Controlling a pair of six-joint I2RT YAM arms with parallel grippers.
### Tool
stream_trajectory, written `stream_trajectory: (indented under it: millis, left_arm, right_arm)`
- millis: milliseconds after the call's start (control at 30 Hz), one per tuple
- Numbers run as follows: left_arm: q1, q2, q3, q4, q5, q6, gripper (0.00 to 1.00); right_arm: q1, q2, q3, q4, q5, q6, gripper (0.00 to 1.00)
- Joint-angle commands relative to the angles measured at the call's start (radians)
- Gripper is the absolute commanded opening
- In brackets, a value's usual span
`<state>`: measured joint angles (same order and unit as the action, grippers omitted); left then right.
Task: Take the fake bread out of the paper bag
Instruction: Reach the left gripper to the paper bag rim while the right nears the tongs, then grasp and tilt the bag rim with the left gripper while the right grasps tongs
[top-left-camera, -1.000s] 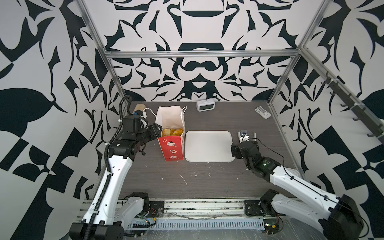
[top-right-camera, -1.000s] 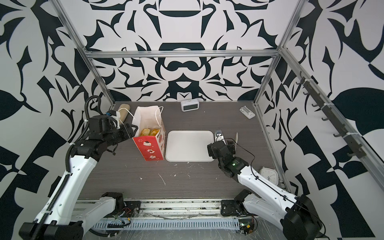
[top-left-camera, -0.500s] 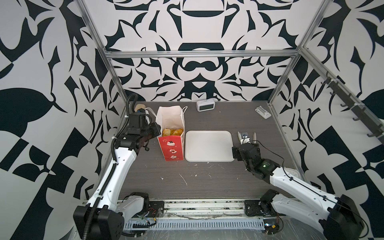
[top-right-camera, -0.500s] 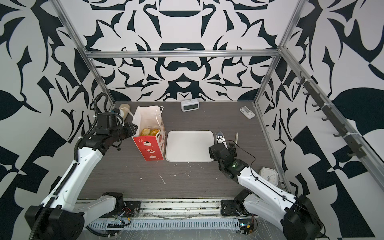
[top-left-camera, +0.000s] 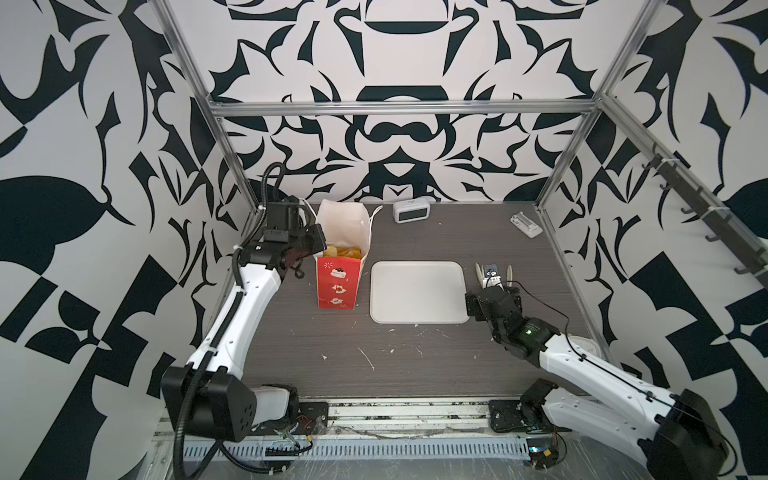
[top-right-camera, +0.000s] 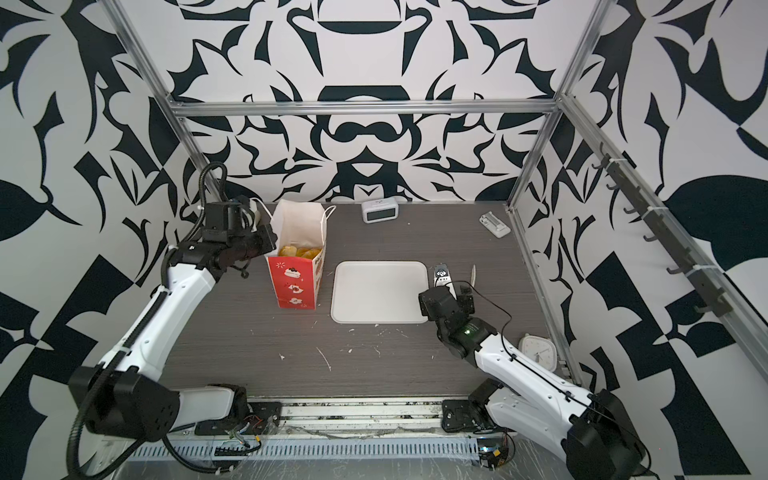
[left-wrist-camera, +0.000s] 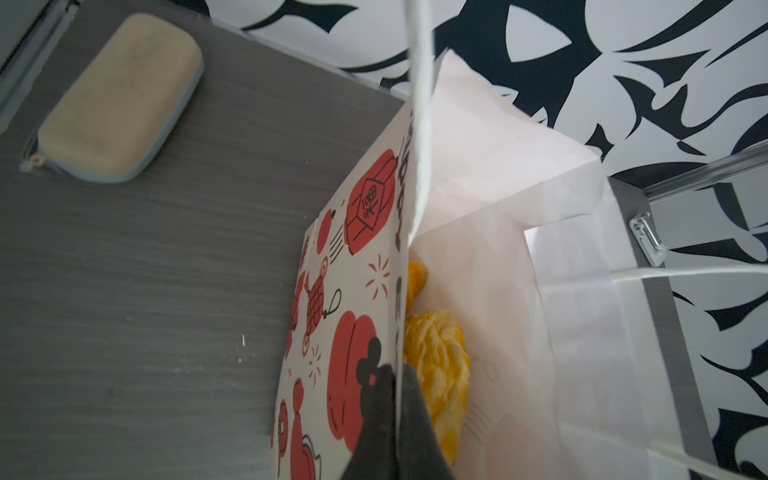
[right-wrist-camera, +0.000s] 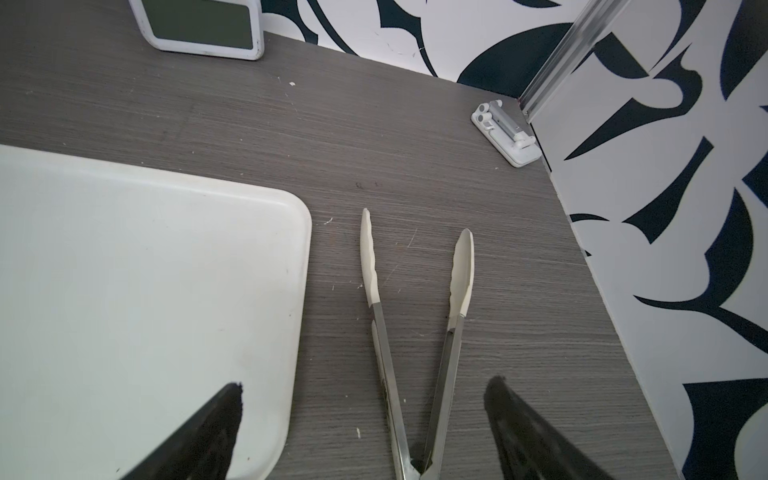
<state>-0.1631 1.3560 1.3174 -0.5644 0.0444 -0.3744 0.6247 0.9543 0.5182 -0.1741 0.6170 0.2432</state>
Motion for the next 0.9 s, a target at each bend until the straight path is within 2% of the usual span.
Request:
stream_trajectory:
  millis: [0, 200, 333, 600, 833, 867]
  left_arm:
    - [0.0, 0.07, 0.115, 0.038, -0.026, 0.14, 0.0]
    - [0.0, 0.247, 0.297, -0.021, -0.065, 0.345, 0.0]
    - [-0.023, 0.295, 0.321, -0.013, -0.088, 0.343, 0.0]
    - [-0.198, 0.292, 0.265, 0.043, -0.187, 0.33, 0.0]
    - [-0.298, 0.242, 0.188, 0.067, -0.216, 0.285, 0.0]
    - [-0.31, 0.229, 0.167, 0.076, -0.215, 0.276, 0.0]
  right_arm:
    - [0.006, -0.024, 0.009, -0.001, 0.053, 0.016, 0.94]
    - [0.006, -0.066, 0.019, -0.029, 0.079, 0.003, 0.94]
    - [0.007, -0.097, 0.013, -0.055, 0.092, 0.009, 0.94]
    - [0.006, -0.123, 0.057, -0.132, 0.038, 0.067, 0.95]
    - [-0.004, -0.053, 0.174, -0.311, 0.056, 0.157, 0.96]
    - [-0.022, -0.031, 0.197, -0.346, 0.052, 0.177, 0.99]
